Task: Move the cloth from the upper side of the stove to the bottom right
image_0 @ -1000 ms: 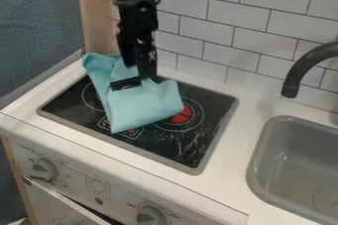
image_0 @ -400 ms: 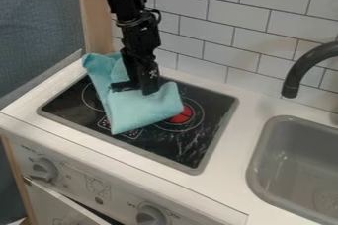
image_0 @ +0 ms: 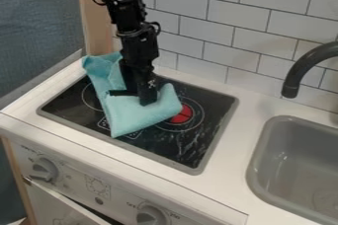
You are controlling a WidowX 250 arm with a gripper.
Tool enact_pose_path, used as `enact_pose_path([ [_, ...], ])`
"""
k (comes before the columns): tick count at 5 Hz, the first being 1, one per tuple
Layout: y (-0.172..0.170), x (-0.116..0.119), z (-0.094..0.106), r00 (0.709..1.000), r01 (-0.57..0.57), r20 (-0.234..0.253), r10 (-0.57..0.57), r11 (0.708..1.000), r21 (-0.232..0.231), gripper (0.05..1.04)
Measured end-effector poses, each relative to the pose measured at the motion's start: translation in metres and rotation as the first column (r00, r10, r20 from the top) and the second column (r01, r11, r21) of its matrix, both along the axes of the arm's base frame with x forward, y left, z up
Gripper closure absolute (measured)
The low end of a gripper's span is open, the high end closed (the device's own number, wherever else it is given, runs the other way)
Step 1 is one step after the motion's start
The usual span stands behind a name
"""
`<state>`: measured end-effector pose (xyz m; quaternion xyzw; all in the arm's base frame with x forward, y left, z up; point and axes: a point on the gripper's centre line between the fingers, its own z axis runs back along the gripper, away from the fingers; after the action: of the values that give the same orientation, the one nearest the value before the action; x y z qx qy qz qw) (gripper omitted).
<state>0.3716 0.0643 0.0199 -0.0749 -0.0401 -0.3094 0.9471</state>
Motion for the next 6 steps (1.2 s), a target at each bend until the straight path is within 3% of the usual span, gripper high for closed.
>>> enact_pose_path([
  [2,-0.02,-0.001,-0.013,0.997,-0.077,-0.025,0.08,0.992,0.099,0.085],
  [3,-0.034,0.001,-0.012,0.986,-0.159,-0.038,0.163,0.982,0.097,0.085],
  [5,-0.086,0.003,-0.012,0.95,-0.298,-0.09,0.3,0.954,0.036,0.085],
  [6,-0.098,0.005,-0.01,0.908,-0.406,-0.113,0.403,0.914,0.0,0.085],
])
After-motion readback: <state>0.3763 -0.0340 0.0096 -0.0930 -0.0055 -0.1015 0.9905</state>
